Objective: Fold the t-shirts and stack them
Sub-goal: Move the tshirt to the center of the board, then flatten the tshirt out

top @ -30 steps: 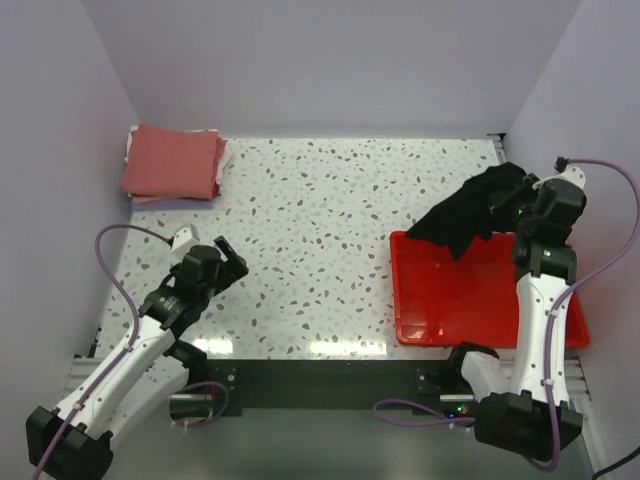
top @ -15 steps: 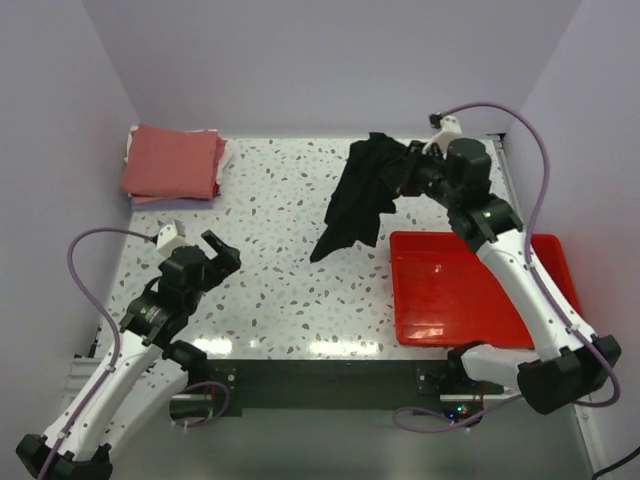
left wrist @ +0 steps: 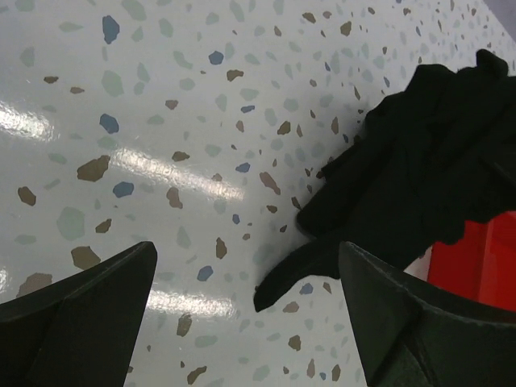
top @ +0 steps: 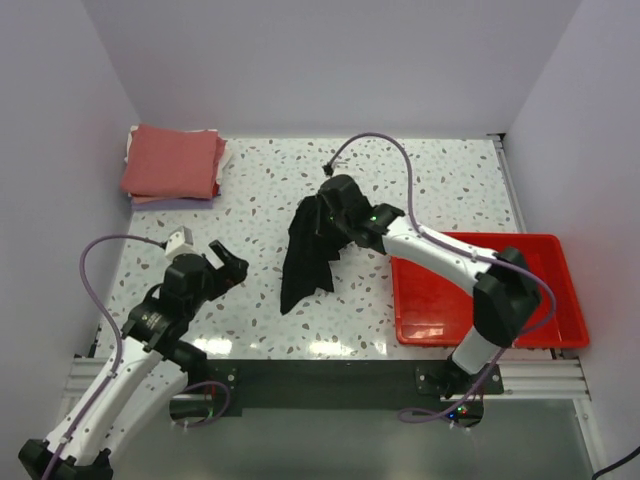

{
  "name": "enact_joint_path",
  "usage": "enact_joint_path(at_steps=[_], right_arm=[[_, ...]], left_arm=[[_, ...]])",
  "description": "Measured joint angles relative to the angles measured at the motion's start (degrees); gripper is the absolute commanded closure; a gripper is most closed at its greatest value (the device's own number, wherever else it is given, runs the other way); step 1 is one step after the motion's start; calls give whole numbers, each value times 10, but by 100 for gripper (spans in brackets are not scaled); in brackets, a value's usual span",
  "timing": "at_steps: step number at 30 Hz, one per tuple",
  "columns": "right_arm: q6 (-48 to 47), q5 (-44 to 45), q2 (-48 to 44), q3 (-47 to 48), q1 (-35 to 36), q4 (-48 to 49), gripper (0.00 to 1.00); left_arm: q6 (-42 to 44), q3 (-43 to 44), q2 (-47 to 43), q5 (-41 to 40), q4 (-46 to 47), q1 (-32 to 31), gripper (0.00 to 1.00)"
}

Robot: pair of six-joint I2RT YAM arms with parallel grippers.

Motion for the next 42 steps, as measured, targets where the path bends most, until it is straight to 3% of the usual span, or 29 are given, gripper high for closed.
enact_joint_path(at_steps=[2,7,8,9,10,17,27,31,39,40,42], right_arm=[[15,14,45,18,5,-2,86],[37,15,153,82,10,-11,53],[36,12,168,96,10,-12,43],[35,11,179,108,11,-13,14],[34,10,184,115,12,-14,1],[-14,12,151,121,13,-39,1],[-51,34,-114,-63,13,-46,1],[-59,35,-152,-101,13,-49,1],[-62,50,-160,-126,13,-59,1],[-63,53,-160,-126,13,-58,1],[-63,59,-164,-130,13,-57,1]], left_arm=[[1,-10,5,14,4,0,0],[5,-43,26,59,37,0,0],[6,-54,32,72,51,0,0],[9,-65,39,85,64,0,0],[9,-75,47,99,77,0,0],[17,-131,116,192,177,0,0],[43,-149,217,209,267,-3,10],[50,-150,236,205,292,-11,22],[51,-151,284,182,354,-78,33],[50,-150,292,179,362,-87,42],[43,-141,322,167,376,-105,52]])
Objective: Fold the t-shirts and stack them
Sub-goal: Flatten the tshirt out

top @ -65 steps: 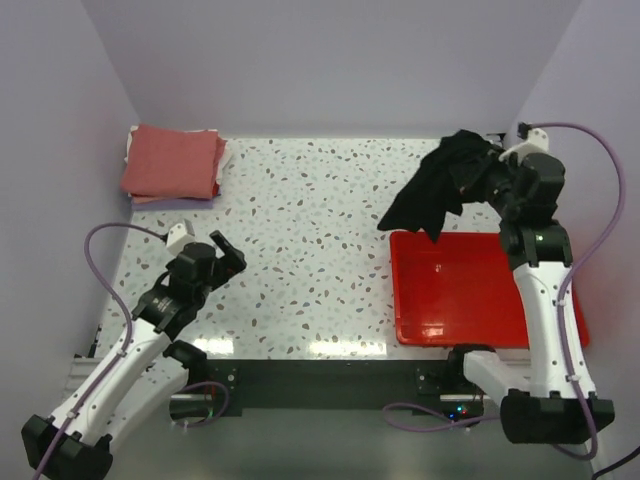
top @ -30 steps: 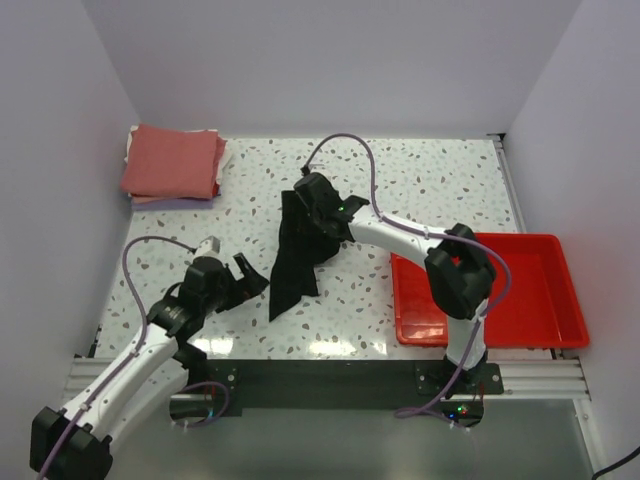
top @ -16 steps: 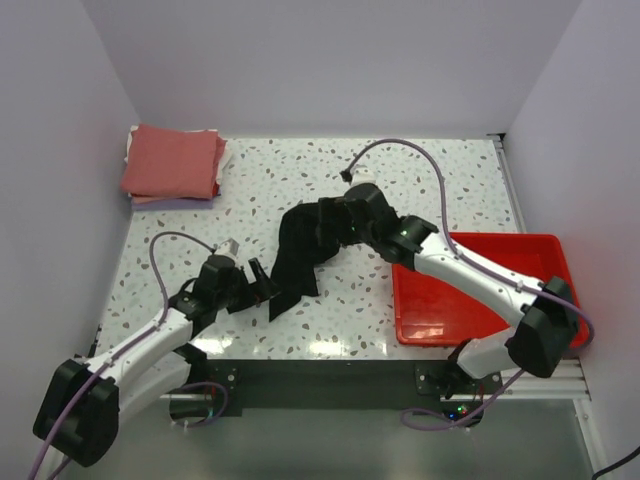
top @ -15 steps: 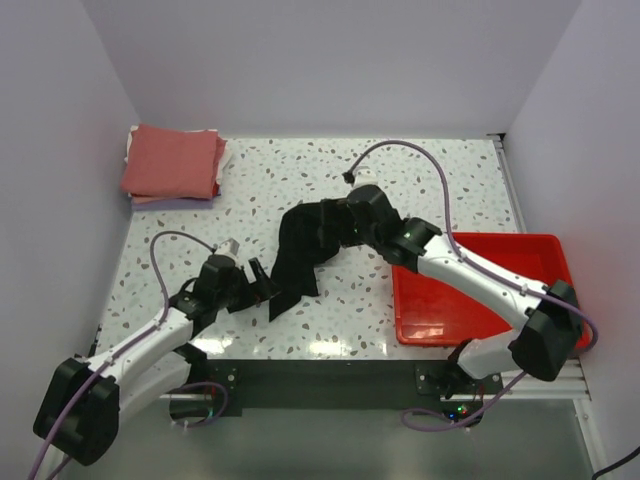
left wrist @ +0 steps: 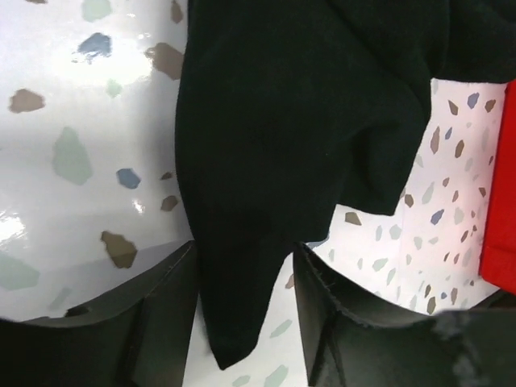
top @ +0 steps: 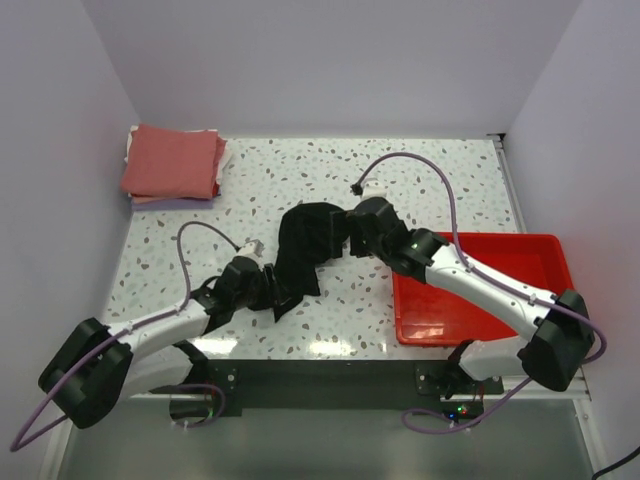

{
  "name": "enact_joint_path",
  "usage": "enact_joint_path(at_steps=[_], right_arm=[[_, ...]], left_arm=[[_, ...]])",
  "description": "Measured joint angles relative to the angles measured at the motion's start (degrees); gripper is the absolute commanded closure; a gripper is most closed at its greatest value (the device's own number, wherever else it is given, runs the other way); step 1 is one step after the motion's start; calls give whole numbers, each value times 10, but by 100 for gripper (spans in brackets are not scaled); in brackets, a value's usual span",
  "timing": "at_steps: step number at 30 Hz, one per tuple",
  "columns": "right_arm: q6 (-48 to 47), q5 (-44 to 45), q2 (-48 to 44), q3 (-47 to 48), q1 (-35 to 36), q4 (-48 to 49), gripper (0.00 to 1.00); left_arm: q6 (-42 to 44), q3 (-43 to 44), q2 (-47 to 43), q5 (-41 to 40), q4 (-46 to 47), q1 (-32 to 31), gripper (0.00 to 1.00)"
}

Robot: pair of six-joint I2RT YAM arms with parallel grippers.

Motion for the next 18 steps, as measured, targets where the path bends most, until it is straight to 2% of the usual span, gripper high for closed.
enact_joint_path(at_steps=[3,4,7,12,18], right_arm=[[0,3,-10,-12,0,-2,1],[-1,4,-12,-14,0,-3,1],[-6,6,-14,-16,0,-4,1],[-16,15,-15,-17,0,-6,1],[-33,17,-18,-22,0,-16,1]], left_arm=[[-3,24,49,-14,7,-16,68],[-3,31,61,-17,7,-18,79],[-1,56,98,-33,-1,-24,100],[1,80,90,-81,-58,-29,100],[-24,99,-20,-187,-179,-29,100]])
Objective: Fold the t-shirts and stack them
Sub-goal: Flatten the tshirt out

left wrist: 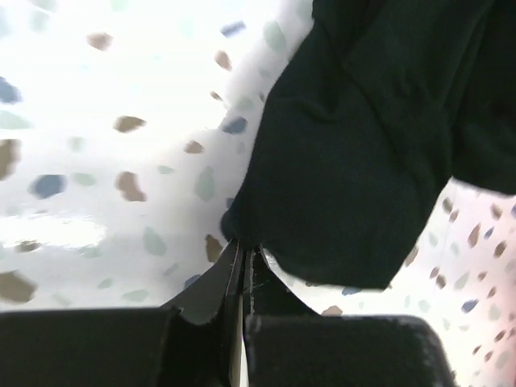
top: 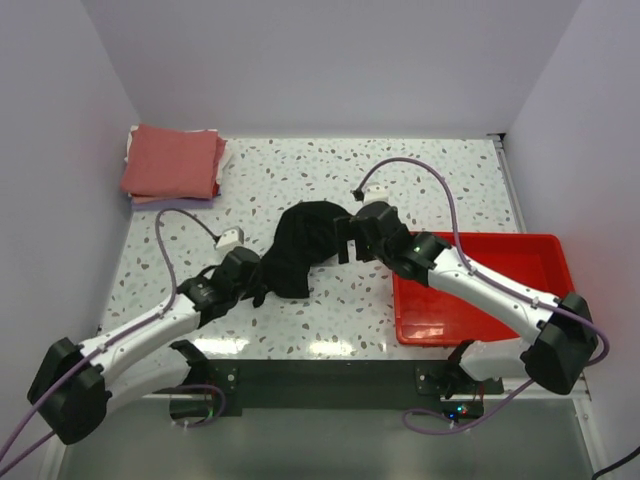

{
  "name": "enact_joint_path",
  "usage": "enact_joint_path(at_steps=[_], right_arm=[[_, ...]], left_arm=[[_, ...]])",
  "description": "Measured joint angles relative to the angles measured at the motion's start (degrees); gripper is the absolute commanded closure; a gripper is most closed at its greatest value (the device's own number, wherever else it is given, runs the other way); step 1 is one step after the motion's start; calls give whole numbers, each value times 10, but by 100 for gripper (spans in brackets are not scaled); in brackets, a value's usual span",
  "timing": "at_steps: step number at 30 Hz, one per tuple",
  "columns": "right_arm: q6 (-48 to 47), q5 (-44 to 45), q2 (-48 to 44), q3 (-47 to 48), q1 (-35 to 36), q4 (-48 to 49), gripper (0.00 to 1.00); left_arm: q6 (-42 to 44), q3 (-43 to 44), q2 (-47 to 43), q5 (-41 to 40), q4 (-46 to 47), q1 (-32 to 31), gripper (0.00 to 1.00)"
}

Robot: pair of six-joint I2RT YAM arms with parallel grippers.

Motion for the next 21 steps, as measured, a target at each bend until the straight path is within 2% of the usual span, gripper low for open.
enact_joint_path(at_steps=[4,9,16,21], right_arm=[[-4,3,12,3,0,-9,1],[-10,-4,76,29,-1,-14,1],[-21,-24,158,73,-15,-19,4],[-24,-51,193,91,-27,-19,4]], left_arm=[[-38,36,-81,-82,-101,0,100],[-82,93,-150,-171,-219,0,100],[-145,144,-209,-249,-326,0,100],[-175,153,-255,-284,-362,0,100]])
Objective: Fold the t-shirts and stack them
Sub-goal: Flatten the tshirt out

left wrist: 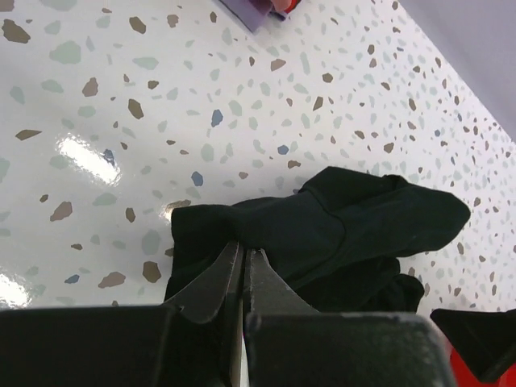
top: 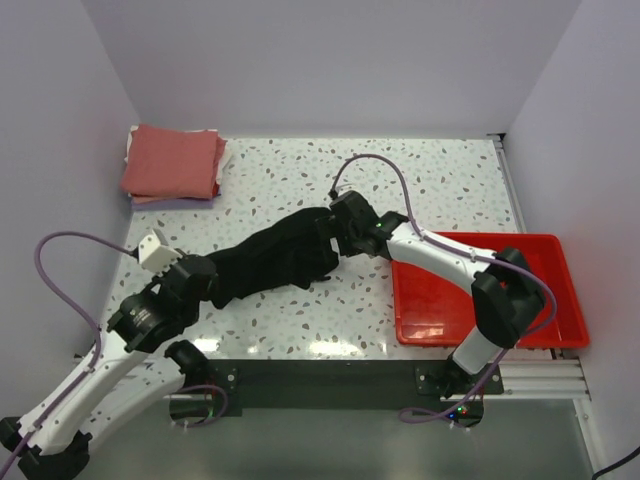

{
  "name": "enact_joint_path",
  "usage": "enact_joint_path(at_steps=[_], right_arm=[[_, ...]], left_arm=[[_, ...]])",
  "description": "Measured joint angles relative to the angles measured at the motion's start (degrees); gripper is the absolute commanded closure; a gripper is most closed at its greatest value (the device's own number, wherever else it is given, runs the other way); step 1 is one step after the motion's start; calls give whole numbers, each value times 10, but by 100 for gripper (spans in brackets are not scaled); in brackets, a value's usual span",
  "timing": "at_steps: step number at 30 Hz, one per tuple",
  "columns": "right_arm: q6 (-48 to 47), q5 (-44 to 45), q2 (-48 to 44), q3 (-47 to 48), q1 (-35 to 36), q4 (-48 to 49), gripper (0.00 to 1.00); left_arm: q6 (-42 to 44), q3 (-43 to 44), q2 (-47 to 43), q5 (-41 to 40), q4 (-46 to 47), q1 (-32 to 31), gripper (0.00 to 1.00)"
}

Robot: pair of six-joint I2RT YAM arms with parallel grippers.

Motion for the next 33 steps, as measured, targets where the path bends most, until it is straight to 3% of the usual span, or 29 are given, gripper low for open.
enact_joint_path(at_steps=[7,15,16,17,19,20,23,29,33], right_arm=[[-3,-68,4,0,-1,10,11],[-3,-136,51,0,-1,39,26],[-3,-139,60,0,-1,41,32],[-4,-146,69,0,-1,43,51],[-9,-150,83,0,-1,47,70],[-10,-152,88,2,-1,49,85],[-13,-151,98,13,-1,52,100],[-27,-116,83,35,-10,47,100],[-41,-71,30,50,-30,14,100]], left_arm=[[-20,6,-39,-23,-23,0,100],[-34,6,-44,-28,-35,0,100],[-35,6,-44,-29,-36,0,100],[-38,6,-44,-30,-37,0,100],[-43,6,-43,-32,-38,0,100],[-45,6,-42,-34,-38,0,100],[-50,7,-38,-42,-36,0,100],[-50,27,-9,-86,-24,0,100],[-42,85,53,-131,-16,0,100]])
